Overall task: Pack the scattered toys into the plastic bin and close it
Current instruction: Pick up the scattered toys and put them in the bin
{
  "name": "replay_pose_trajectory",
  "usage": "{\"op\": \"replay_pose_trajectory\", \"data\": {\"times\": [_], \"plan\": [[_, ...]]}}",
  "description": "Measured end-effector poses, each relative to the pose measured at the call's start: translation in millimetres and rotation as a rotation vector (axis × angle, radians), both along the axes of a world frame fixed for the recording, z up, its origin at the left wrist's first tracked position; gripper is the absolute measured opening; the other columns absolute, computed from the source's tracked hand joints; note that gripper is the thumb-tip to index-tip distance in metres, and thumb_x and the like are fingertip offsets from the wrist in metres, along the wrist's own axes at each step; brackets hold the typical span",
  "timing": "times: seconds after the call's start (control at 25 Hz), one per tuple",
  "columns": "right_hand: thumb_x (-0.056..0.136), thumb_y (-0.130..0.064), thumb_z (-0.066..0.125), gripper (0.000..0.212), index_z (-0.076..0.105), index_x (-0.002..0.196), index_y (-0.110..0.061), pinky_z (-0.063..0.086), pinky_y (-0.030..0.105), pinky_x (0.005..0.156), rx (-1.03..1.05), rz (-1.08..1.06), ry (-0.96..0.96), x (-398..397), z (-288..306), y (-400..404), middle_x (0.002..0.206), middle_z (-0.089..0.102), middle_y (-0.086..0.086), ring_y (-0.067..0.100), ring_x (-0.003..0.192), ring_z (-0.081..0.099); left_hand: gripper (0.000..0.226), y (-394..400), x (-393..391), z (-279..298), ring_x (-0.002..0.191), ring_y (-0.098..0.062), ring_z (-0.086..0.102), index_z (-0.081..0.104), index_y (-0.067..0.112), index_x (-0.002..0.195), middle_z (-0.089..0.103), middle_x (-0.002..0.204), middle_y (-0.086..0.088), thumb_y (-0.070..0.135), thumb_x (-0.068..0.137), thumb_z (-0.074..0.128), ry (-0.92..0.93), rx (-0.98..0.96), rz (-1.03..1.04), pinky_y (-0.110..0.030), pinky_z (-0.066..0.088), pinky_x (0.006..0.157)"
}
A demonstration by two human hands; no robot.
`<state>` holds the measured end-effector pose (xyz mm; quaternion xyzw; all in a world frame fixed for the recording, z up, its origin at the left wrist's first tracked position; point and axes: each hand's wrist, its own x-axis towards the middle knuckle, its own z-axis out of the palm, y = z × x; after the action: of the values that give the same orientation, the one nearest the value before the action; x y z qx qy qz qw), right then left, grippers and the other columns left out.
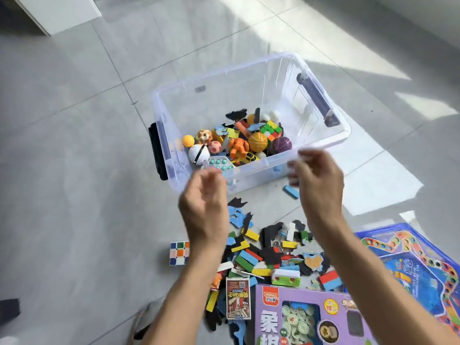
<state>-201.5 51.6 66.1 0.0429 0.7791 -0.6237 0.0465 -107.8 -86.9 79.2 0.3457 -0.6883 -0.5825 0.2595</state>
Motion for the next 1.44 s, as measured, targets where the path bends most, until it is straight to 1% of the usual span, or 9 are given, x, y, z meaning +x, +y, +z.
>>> {"op": "replay_pose_trajectory", "data": {"times": [0.08, 0.24, 0.32, 0.48, 0.64, 0.92, 1.04, 1.24, 1.44], "plan": [[0.094, -0.011, 0.054, 0.017, 0.063, 0.102, -0.022, 0.058, 0.036, 0.065, 0.268, 0.194, 0.001, 42.7, -56.6, 4.4, 0.087, 0.069, 0.000, 0.020, 0.075, 0.068, 0.011, 9.5, 11.3, -62.8, 0.084, -0.015, 0.068, 0.067, 0.025, 0.091, 0.072, 0.089, 0.003, 0.018, 0.090, 0.058, -0.307, -0.134, -0.157, -0.034, 0.057, 0.075], [0.085, -0.011, 0.059, 0.053, 0.045, 0.132, -0.031, 0.053, 0.044, 0.080, 0.869, 0.872, 0.280, 64.9, -163.0, -11.6, 0.136, 0.053, 0.000, 0.026, 0.101, 0.059, 0.047, -18.5, -2.0, -161.5, 0.129, -0.023, 0.044, 0.045, 0.016, 0.139, 0.050, 0.140, -0.004, 0.019, 0.093, 0.054, -0.772, -0.615, -0.588, -0.037, 0.040, 0.104], [0.079, -0.015, 0.068, 0.050, 0.049, 0.124, -0.026, 0.050, 0.041, 0.075, 1.007, 0.981, 0.428, 58.8, -185.6, -12.9, 0.131, 0.049, 0.002, 0.029, 0.093, 0.057, 0.061, -33.1, -7.0, -183.9, 0.133, -0.025, 0.035, 0.032, 0.019, 0.146, 0.040, 0.146, -0.003, 0.021, 0.092, 0.059, -0.883, -0.706, -0.672, -0.038, 0.037, 0.106], [0.080, -0.034, 0.076, 0.030, 0.058, 0.096, -0.016, 0.048, 0.039, 0.060, 1.002, 0.857, 0.431, 55.5, -201.2, 1.9, 0.084, 0.055, 0.003, 0.026, 0.069, 0.057, 0.061, -38.0, -6.4, -205.0, 0.117, -0.025, 0.047, 0.049, 0.019, 0.135, 0.046, 0.130, -0.004, 0.025, 0.081, 0.075, -0.885, -0.605, -0.606, -0.034, 0.042, 0.100], [0.080, -0.043, 0.074, 0.029, 0.061, 0.087, -0.018, 0.041, 0.031, 0.058, 0.776, 0.658, 0.220, 60.2, -184.9, 20.7, 0.081, 0.057, -0.005, 0.019, 0.074, 0.055, 0.050, -20.7, 5.8, -178.3, 0.107, -0.019, 0.055, 0.059, 0.021, 0.121, 0.052, 0.118, 0.001, 0.029, 0.075, 0.078, -0.758, -0.340, -0.517, -0.031, 0.048, 0.090], [0.088, -0.025, 0.071, 0.012, 0.064, 0.094, -0.018, 0.047, 0.019, 0.060, 0.086, -0.004, 0.338, 12.9, 0.8, 19.7, 0.081, 0.066, 0.000, 0.010, 0.065, 0.060, 0.044, 23.4, -1.6, -3.0, 0.100, -0.018, 0.056, 0.064, 0.015, 0.123, 0.051, 0.114, 0.001, 0.031, 0.083, 0.073, -0.030, -0.668, -0.125, -0.023, 0.049, 0.086], [0.088, -0.038, 0.068, 0.032, 0.063, 0.113, -0.018, 0.049, 0.020, 0.069, 0.242, 0.107, 0.319, -53.0, 42.2, -5.3, 0.104, 0.067, -0.004, 0.007, 0.080, 0.062, 0.063, -19.9, -48.9, 30.0, 0.113, -0.024, 0.051, 0.051, 0.016, 0.137, 0.050, 0.130, -0.005, 0.045, 0.084, 0.067, -0.199, -0.672, -0.032, -0.024, 0.040, 0.094], [0.096, -0.025, 0.056, 0.015, 0.061, 0.105, -0.013, 0.043, 0.012, 0.059, 0.338, -0.020, 0.269, -13.2, -5.1, 21.7, 0.090, 0.066, -0.003, 0.007, 0.068, 0.059, 0.020, -7.4, 28.9, -33.3, 0.093, -0.023, 0.054, 0.061, 0.017, 0.107, 0.059, 0.104, -0.001, 0.024, 0.088, 0.060, -0.187, -0.625, -0.011, -0.027, 0.040, 0.079], [0.094, -0.023, 0.053, 0.025, 0.054, 0.118, -0.016, 0.051, 0.039, 0.074, 0.728, 0.249, -0.002, 17.5, -131.2, 41.1, 0.113, 0.065, 0.006, 0.026, 0.086, 0.061, 0.041, -50.5, 55.5, -145.6, 0.118, -0.028, 0.047, 0.050, 0.017, 0.130, 0.054, 0.130, -0.006, 0.029, 0.090, 0.054, -0.982, -0.635, -0.364, -0.040, 0.040, 0.095]]}}
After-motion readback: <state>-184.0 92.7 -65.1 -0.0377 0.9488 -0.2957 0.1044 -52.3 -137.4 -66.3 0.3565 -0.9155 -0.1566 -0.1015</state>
